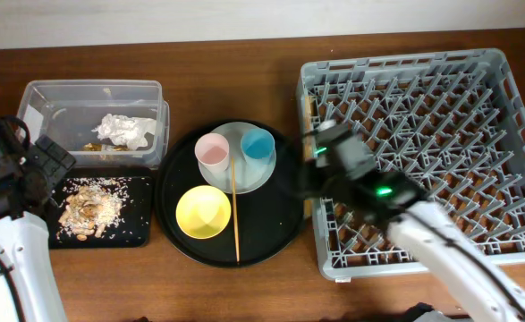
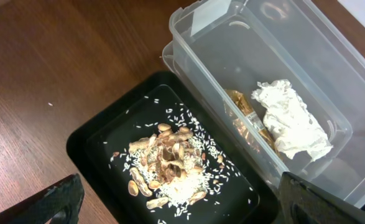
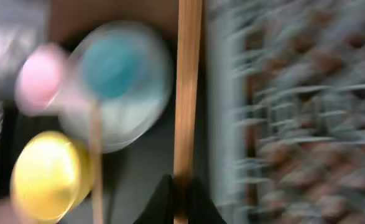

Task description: Sort waste into correct bins and load items into the dishwasher rack

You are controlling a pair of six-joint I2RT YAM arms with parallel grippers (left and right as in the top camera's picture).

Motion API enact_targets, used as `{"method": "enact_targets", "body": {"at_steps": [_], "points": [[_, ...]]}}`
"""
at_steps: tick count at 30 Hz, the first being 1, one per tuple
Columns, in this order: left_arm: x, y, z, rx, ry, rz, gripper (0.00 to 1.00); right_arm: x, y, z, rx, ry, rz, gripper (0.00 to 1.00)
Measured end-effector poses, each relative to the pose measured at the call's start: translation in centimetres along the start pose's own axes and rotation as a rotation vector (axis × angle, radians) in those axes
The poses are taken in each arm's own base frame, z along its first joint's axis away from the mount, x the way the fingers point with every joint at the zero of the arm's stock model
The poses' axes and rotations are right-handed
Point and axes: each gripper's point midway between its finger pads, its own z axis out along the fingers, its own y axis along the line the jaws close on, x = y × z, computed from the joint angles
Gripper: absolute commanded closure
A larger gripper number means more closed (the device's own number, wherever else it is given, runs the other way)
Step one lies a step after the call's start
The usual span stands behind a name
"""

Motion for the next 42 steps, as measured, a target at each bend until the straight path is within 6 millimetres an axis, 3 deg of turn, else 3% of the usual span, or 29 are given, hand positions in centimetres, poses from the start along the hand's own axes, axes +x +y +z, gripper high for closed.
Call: {"method": "enact_targets", "body": {"at_steps": [1,4,10,16,25,27,29,36,38,40,41,42], "points": [[0.0,0.0,0.0,0.000,0.000,0.000,0.01,-1.6,-2.6,-1.0,0.037,-0.046,0.044,0.96],[0.0,0.0,0.0,0.000,0.000,0.000,0.01,-2.5,-5.4,-0.5,0.087,-0.044,0.031,0.96],[0.0,0.0,0.0,0.000,0.000,0.000,0.01,0.8,-6.1,5.0,0.080,0.163,-0.069,0.96],[0.0,0.0,0.0,0.000,0.000,0.000,0.01,1.9,-5.9,6.4,0.056,0.221,-0.066,0.95],[0.0,0.0,0.0,0.000,0.000,0.000,0.01,3.5,-5.2,6.1,0.018,0.287,-0.112,0.91],[0.0,0.0,0.0,0.000,0.000,0.000,0.00,3.7,-4.8,6.1,0.012,0.291,-0.124,0.77],[0.0,0.0,0.0,0.000,0.000,0.000,0.01,3.8,-5.1,6.1,0.022,0.295,-0.127,0.73],[0.0,0.0,0.0,0.000,0.000,0.000,0.01,3.7,-5.3,6.1,0.036,0.292,-0.126,0.72],[0.0,0.0,0.0,0.000,0.000,0.000,0.01,3.0,-4.6,4.9,0.019,0.278,-0.129,0.72],[0.0,0.0,0.0,0.000,-0.001,0.000,0.01,1.8,-2.5,1.8,-0.058,0.251,-0.122,0.72],[0.0,0.0,0.0,0.000,0.000,0.000,0.01,1.9,-1.9,1.3,-0.089,0.255,-0.117,0.70],[0.0,0.0,0.0,0.000,0.000,0.000,0.01,2.6,-1.3,0.9,-0.126,0.289,-0.105,0.16]]}}
